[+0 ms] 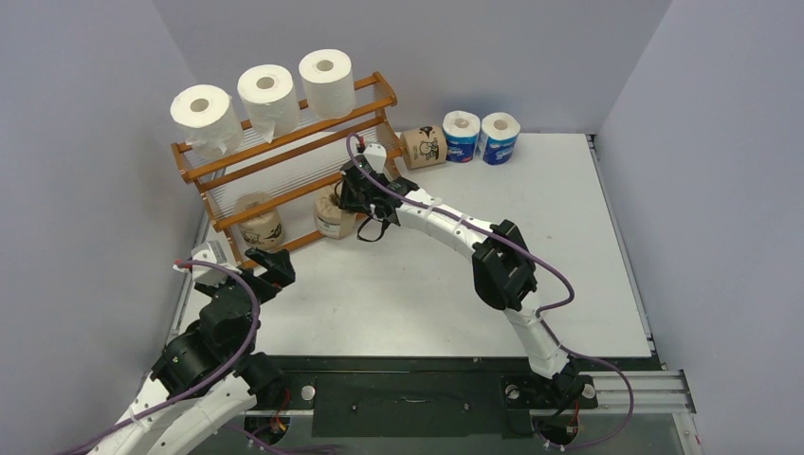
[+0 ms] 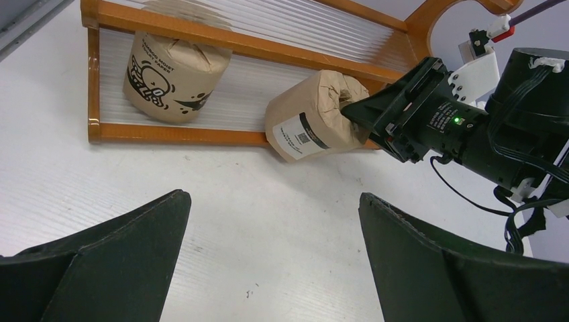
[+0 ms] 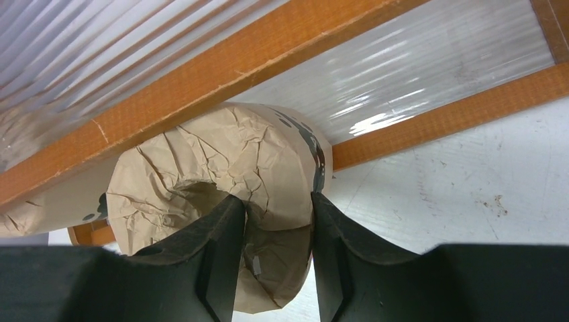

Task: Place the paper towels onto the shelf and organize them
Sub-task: Place the paper towel on the shelf.

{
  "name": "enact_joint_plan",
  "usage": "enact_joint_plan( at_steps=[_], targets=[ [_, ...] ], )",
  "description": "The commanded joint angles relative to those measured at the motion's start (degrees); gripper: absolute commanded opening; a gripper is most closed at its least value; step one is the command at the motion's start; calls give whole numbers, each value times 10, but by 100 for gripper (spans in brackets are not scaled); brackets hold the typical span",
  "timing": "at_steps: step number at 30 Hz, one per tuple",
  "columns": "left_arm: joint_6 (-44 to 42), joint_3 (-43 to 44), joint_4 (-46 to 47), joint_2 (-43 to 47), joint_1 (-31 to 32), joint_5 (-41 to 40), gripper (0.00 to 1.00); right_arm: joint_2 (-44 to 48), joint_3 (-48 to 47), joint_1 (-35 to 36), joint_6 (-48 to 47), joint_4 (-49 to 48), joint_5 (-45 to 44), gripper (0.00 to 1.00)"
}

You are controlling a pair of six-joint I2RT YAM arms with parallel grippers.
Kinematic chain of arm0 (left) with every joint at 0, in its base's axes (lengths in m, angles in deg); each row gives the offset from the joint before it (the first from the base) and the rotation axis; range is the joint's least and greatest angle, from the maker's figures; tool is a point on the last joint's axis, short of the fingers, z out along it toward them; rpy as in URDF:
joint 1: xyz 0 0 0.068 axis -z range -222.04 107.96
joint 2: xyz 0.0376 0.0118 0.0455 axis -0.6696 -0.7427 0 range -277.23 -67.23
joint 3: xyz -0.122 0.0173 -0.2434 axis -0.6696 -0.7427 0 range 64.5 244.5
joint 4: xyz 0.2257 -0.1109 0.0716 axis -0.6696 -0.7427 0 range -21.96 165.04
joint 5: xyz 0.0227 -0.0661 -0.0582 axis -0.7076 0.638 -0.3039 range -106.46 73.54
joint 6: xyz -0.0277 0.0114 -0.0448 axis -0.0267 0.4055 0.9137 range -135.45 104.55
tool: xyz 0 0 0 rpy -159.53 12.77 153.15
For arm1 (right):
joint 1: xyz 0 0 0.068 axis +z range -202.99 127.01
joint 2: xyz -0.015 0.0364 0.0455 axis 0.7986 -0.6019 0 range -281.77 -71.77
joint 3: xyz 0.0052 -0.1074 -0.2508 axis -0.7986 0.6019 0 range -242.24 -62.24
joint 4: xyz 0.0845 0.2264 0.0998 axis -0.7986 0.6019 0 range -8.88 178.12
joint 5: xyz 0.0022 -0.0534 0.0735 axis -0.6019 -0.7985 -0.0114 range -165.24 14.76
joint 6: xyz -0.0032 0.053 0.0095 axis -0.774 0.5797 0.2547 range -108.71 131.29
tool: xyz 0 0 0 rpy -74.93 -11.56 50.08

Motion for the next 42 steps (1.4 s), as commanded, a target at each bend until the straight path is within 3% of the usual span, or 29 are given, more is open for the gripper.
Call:
enact_joint_plan(
  at_steps=[1,18,38,42],
  targets=[
    [5,-2,11,1,-3,5,96,-8,-38,8,15,-38,-10,36],
    [13,-6,11,-4,-3,10,96,9,-8,10,26,-91,11,51],
    [16,-2,14,-11,-2,18,96,158,177,1,-30,-192,23,61],
    [18,0,8,-8,-3,19,96,200,286,3,-80,-310,47,61]
  ],
)
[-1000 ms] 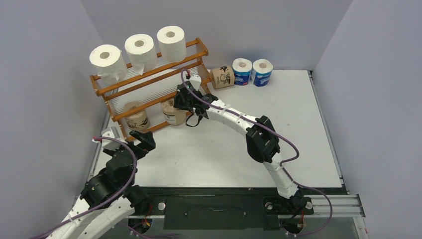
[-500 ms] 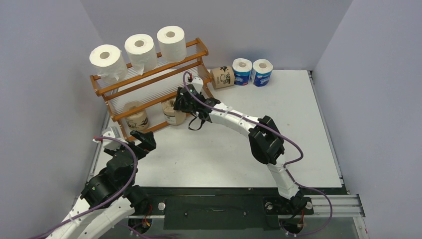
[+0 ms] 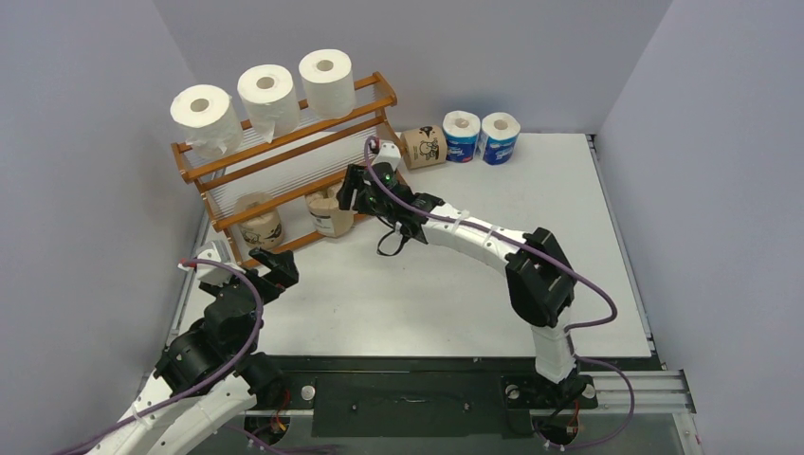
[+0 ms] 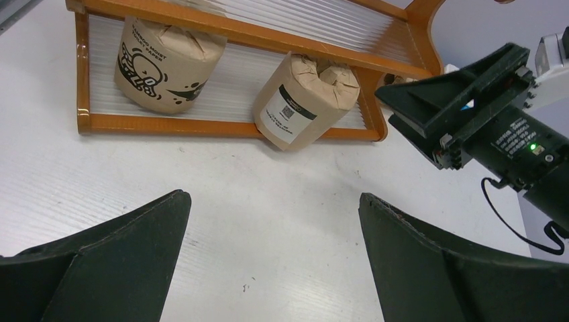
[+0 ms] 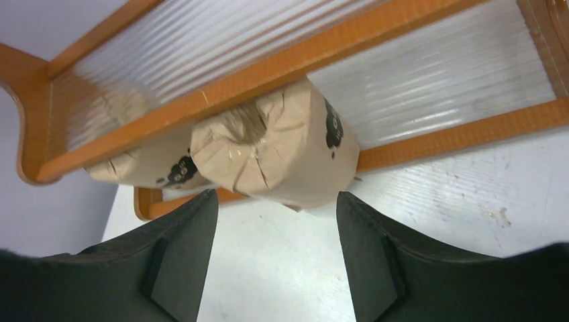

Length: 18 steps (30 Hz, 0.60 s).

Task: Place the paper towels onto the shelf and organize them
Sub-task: Place the paper towel on the shelf.

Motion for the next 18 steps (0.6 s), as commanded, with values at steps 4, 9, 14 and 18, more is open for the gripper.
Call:
enact_joint_plan(
  at_steps=[4,9,14,18],
  targets=[
    [3,4,14,1,-3,11,96,95,217,-11,-80,-260,75,68],
    [0,5,16,-2,-3,17,96,77,226,-22,-104,-234,75,71],
    [-3,5,14,-2,-3,12,96,40,208,-18,-109,-228,49,69],
    [-3,3,15,-3,-2,13,96,3,168,-16,-117,-216,49,66]
  ],
)
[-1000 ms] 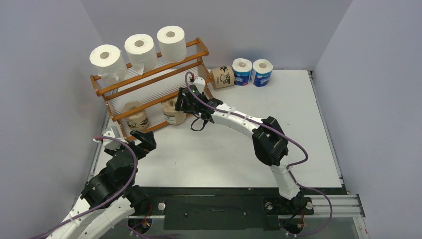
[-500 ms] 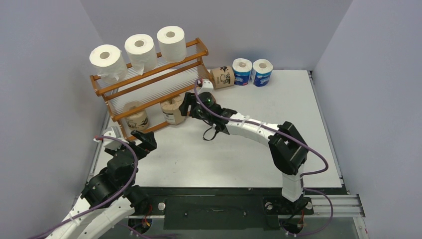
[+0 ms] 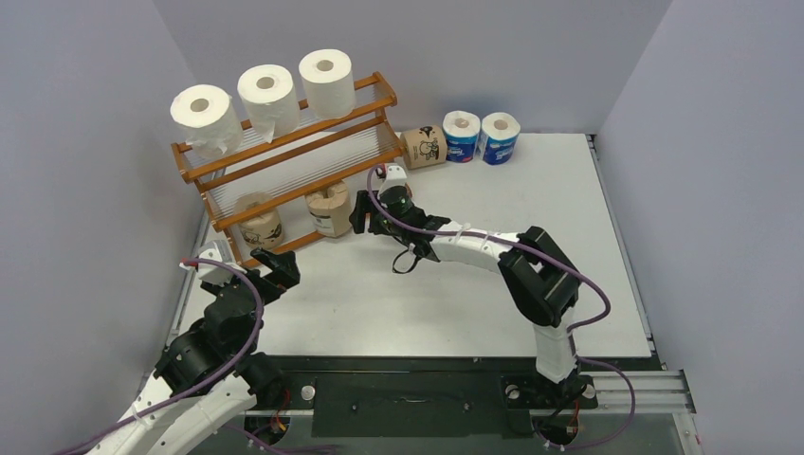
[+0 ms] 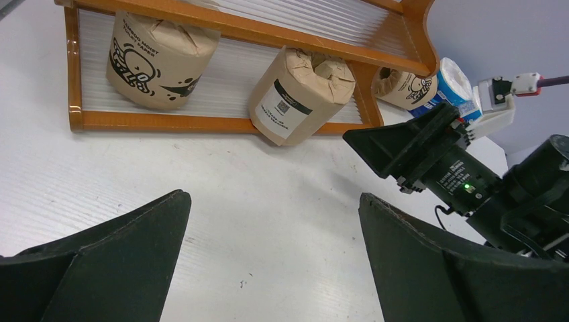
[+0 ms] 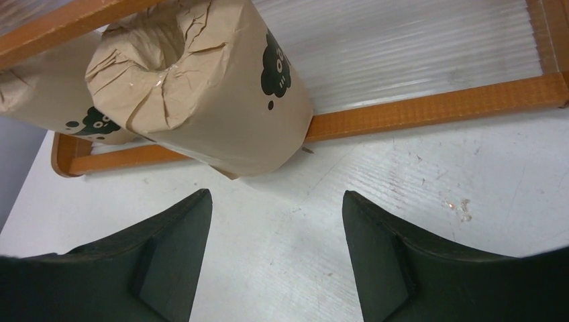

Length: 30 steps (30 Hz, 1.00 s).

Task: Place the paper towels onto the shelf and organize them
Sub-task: Place the paper towel on the shelf.

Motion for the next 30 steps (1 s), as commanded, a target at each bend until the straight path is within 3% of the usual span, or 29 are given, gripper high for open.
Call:
enact_joint_plan(
  at_steps=[1,23,30],
  targets=[
    [-4,2,15,-4,-3,0,96,-41,-63,3,-21,-19,-2,66],
    [-21,-4,19,-2,-2,-16,96,-161,-217,14,7,8,50,65],
    [-19,-5,18,-4,-3,-13,96,-143,-201,14,18,-8,53,64]
  ],
)
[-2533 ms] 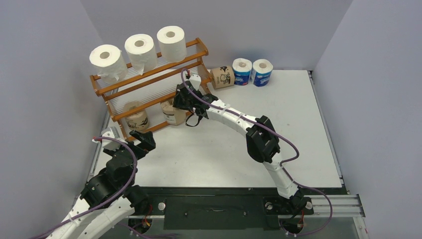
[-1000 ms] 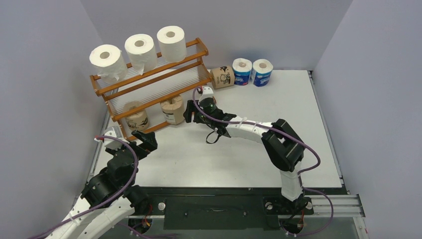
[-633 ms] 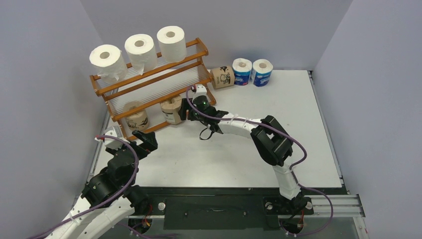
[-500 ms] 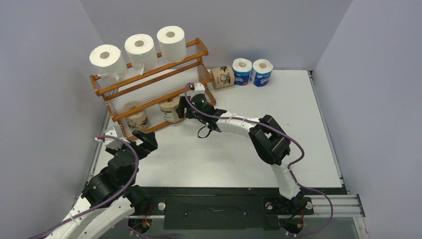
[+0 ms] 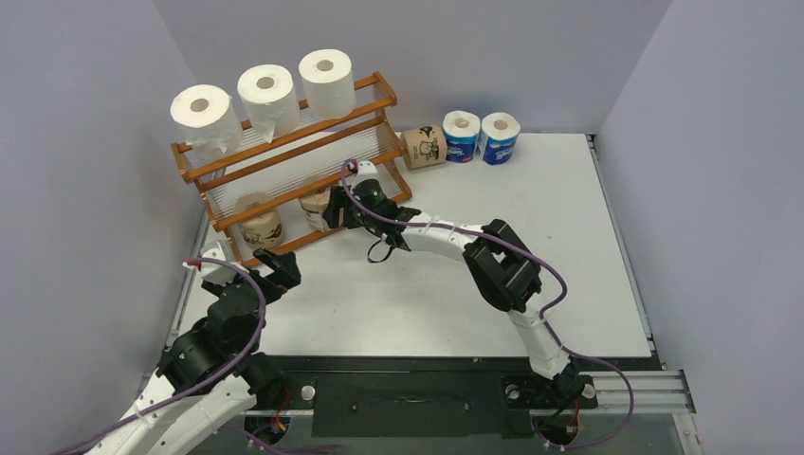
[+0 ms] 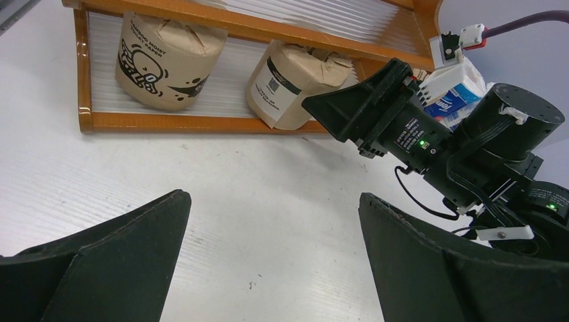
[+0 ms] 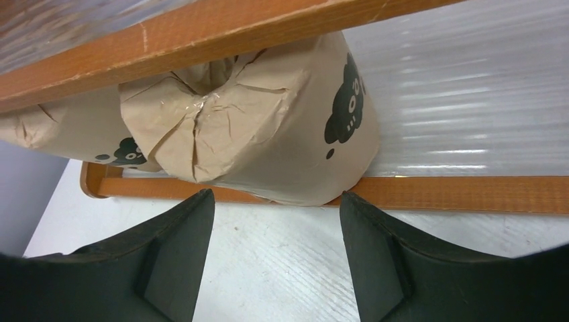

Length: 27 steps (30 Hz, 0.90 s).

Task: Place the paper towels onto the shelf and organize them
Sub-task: Place the paper towel on the shelf.

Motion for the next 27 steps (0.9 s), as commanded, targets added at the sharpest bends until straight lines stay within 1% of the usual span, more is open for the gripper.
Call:
enact_joint_plan(
  at_steps=[1,4,7,10,14,17,23,27],
  targets=[
    [-8,4,16,-1,-3,-7,96,28,17,-1,18,-39,1,64],
    [-7,3,15,1,-3,-8,96,70,73,-21,49,-100,-3,63],
    [-5,1,16,2,-3,-7,96,91,127,-42,97,-150,-2,61],
    [-4,0,19,0,-3,-4,96,92,144,-62,140,-174,5,58],
    [-3,1,18,-2,-3,-5,96,72,130,-77,181,-193,14,55],
    [-3,2,16,-1,-3,-7,96,49,105,-80,197,-186,15,53],
    [-3,2,13,0,-3,-12,96,2,44,-86,247,-171,15,44],
    [-3,1,14,-2,-3,-13,96,-16,19,-84,262,-164,17,39]
  ],
)
